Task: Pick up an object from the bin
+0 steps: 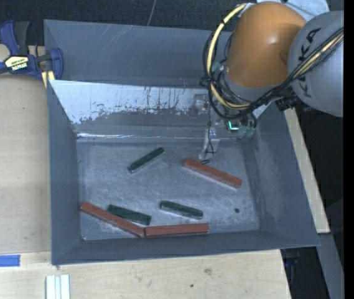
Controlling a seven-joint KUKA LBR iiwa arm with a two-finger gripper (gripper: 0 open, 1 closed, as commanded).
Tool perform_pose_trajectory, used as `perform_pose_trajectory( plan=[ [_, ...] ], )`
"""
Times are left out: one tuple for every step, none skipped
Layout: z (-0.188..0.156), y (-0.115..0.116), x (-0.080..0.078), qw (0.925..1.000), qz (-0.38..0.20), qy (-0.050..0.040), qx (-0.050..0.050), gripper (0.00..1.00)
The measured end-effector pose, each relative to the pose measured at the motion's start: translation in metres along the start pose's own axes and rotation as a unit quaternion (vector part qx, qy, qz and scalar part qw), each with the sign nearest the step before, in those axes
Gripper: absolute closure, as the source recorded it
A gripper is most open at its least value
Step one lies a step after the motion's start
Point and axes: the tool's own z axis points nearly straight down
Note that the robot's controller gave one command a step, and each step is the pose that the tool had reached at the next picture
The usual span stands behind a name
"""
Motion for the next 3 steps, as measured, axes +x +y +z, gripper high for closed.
perform_pose_trajectory(
  plan=[
    [-0.003, 0.0, -0.001, 1.0, 0.0, -0.0032, 0.0, 0.0],
    [0.047, -0.009, 0.028, 0.9999, -0.011, -0.0058, 0.0, 0.0],
    [0.121, 0.023, 0.029, 0.9998, -0.02, -0.0048, 0.0, 0.0]
  ],
)
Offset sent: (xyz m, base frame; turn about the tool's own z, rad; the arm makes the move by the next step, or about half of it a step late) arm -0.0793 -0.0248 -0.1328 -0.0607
